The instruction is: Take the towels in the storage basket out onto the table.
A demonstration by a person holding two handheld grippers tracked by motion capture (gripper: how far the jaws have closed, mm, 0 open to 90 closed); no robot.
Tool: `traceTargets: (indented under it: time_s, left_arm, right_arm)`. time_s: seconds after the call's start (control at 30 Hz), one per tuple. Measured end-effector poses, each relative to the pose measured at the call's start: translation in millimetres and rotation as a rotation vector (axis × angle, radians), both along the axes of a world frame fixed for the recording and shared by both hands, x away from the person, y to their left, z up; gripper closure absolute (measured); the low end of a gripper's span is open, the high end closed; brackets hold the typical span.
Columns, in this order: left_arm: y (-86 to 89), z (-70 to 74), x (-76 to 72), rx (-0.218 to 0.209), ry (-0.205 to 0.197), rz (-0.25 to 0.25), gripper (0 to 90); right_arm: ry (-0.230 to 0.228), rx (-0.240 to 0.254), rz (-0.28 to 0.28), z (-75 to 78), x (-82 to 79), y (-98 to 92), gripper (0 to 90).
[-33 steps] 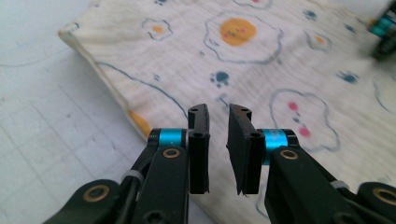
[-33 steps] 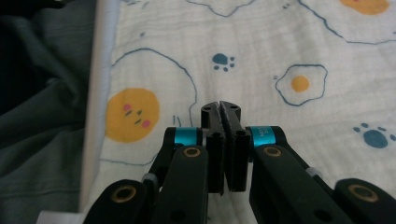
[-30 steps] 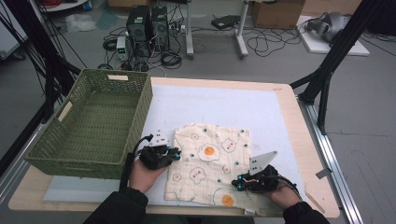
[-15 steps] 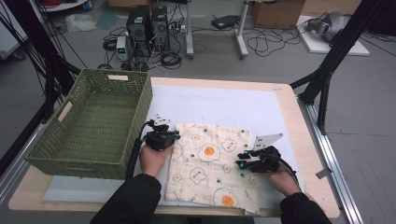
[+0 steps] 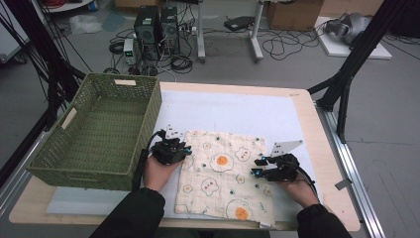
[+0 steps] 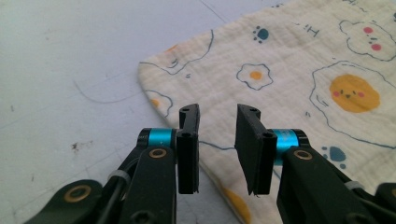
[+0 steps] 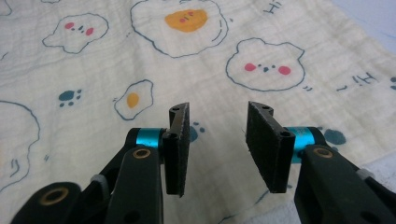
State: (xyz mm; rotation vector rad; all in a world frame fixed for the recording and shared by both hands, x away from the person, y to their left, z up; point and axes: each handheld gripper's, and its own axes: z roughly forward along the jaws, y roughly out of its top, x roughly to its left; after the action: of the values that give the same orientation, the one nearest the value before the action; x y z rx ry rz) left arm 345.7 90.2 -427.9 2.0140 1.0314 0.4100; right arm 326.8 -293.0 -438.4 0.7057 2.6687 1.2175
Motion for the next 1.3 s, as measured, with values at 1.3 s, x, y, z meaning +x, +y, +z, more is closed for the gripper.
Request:
traceTargets:
  time_s: [1.3]
  left_arm:
    - [1.7, 6.2, 13.3, -0.161, 0.018, -0.045, 67.0]
  right_arm:
    - [-0.002, 0.066, -0.118, 22.0, 56.8, -5.1, 37.2]
